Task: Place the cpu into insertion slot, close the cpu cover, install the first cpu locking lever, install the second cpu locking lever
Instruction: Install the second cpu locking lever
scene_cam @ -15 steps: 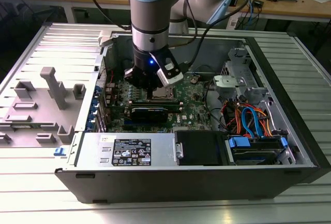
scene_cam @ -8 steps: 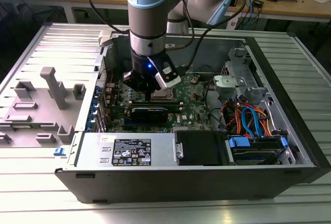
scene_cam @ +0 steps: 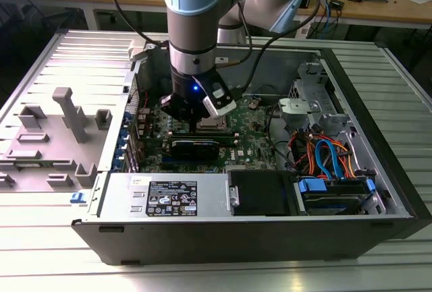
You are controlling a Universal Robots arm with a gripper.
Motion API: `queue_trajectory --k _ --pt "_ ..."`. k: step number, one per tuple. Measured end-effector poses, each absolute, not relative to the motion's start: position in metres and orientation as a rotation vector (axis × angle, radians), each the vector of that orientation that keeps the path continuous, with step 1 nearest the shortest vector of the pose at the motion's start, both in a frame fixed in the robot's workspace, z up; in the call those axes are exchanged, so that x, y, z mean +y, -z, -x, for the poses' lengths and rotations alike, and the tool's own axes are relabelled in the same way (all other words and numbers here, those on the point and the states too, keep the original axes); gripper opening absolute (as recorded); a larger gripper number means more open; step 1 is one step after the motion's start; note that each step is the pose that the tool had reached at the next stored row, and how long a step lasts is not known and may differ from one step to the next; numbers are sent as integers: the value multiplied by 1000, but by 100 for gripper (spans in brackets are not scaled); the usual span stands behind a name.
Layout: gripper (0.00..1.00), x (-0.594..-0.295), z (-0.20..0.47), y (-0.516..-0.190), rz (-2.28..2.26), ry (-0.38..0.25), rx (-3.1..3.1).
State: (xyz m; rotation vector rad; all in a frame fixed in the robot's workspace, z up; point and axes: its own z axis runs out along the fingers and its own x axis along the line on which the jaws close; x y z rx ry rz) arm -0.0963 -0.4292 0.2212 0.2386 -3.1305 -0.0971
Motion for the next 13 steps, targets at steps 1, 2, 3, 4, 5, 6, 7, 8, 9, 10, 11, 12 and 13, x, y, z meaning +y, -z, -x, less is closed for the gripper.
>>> queue_trajectory --k 1,2,3,4,5,6,7,8,9,10,11,12,13 --pt "11 -429 96 -221 -239 97 -3130" --pt "11 -429 96 -221 -238 97 -3130" --pt "11 -429 96 -220 -238 97 -3130" --pt "11 -429 96 -220 -238 97 -3130" --pt "11 -429 96 -220 -239 97 -3130" --pt "11 -429 96 -219 -239 98 -3130" --pt "11 -429 96 -219 -239 98 -3130" --pt "11 -429 96 -218 -240 98 -3130" --pt "11 -429 96 -218 -240 99 -3130" --pt "11 -429 97 -218 -241 100 -3130" --pt "11 -429 97 -217 -241 101 -3130" --pt "11 -429 98 -217 -241 101 -3130" --pt "11 -429 98 -217 -242 102 -3130"
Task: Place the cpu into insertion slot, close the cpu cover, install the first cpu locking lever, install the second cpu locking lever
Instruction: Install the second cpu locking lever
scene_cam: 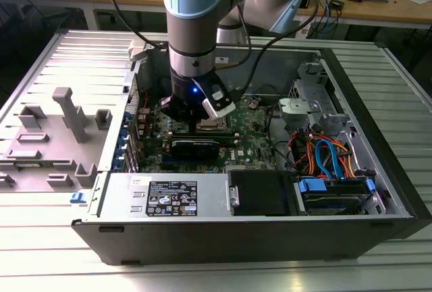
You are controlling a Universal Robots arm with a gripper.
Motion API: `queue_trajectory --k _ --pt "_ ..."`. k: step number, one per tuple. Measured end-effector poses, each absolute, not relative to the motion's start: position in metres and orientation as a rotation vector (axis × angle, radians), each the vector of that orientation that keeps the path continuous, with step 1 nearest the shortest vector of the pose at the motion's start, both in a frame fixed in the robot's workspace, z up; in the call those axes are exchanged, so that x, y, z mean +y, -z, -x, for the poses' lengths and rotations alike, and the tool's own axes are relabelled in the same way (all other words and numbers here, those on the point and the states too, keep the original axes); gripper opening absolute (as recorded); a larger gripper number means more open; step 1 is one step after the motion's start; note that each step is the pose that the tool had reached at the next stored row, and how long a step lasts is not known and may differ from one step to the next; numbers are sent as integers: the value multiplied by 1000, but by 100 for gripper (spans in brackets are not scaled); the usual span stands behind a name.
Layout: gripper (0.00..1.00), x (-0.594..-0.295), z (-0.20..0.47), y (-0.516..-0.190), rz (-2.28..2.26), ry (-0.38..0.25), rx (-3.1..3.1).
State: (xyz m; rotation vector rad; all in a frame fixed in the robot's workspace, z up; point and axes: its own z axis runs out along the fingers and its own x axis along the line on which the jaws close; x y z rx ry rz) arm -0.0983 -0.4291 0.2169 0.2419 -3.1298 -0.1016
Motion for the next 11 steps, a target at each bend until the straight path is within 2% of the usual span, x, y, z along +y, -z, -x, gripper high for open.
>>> queue_trajectory --k 11 --pt "11 -427 100 -213 -246 102 -3129"
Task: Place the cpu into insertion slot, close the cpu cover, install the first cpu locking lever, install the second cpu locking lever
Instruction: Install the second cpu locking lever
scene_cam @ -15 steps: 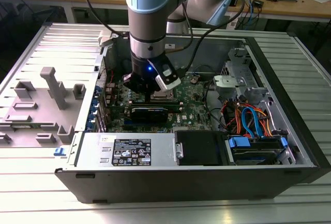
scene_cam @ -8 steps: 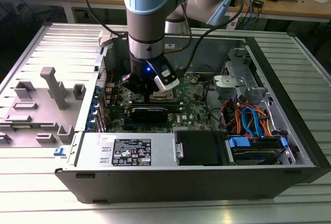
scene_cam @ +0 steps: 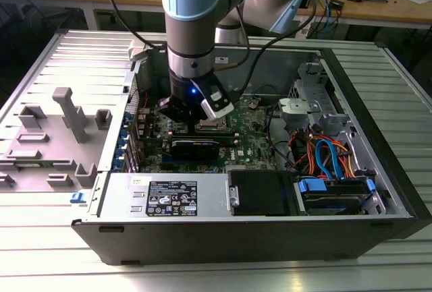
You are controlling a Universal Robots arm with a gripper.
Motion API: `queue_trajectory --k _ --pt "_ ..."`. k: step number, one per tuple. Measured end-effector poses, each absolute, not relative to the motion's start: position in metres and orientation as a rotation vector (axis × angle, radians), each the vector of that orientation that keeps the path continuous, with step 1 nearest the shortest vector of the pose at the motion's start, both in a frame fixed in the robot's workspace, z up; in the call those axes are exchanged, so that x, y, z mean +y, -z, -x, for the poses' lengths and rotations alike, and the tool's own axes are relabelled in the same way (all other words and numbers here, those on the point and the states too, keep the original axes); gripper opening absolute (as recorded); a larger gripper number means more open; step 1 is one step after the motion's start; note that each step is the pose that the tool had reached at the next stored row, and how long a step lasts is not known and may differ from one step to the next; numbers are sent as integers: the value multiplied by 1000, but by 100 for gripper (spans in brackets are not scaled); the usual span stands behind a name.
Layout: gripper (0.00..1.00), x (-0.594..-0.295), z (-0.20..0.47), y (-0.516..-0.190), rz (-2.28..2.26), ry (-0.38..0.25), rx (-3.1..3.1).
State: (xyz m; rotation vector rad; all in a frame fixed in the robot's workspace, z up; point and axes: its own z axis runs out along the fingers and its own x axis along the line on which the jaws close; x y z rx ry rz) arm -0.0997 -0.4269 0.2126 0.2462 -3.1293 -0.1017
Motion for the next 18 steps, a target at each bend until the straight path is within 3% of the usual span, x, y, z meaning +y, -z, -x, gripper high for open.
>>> queue_trajectory --k 18 --pt "11 -424 100 -211 -247 112 -3129"
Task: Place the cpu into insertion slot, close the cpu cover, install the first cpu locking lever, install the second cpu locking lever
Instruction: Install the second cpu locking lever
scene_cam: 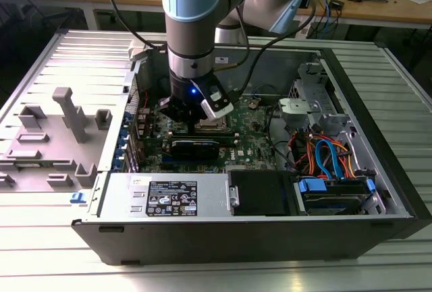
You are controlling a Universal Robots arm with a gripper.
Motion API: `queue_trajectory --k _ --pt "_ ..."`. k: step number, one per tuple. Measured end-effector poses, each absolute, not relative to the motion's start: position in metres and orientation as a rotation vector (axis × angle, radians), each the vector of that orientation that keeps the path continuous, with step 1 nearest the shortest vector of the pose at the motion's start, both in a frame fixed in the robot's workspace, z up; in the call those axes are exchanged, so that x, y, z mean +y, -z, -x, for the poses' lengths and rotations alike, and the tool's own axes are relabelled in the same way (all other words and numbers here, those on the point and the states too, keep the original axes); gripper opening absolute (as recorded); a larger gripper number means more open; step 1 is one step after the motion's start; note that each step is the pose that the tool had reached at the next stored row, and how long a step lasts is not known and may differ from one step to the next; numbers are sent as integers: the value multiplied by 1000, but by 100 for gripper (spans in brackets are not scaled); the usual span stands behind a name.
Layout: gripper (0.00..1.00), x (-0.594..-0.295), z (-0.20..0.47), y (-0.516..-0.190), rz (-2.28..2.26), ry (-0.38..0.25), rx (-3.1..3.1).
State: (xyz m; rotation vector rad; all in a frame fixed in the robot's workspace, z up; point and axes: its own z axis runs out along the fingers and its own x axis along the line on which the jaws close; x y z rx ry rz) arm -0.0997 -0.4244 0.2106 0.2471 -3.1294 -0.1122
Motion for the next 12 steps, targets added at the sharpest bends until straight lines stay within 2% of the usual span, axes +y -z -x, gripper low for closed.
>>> queue_trajectory --k 12 --pt "11 -422 100 -208 -250 127 -3129"
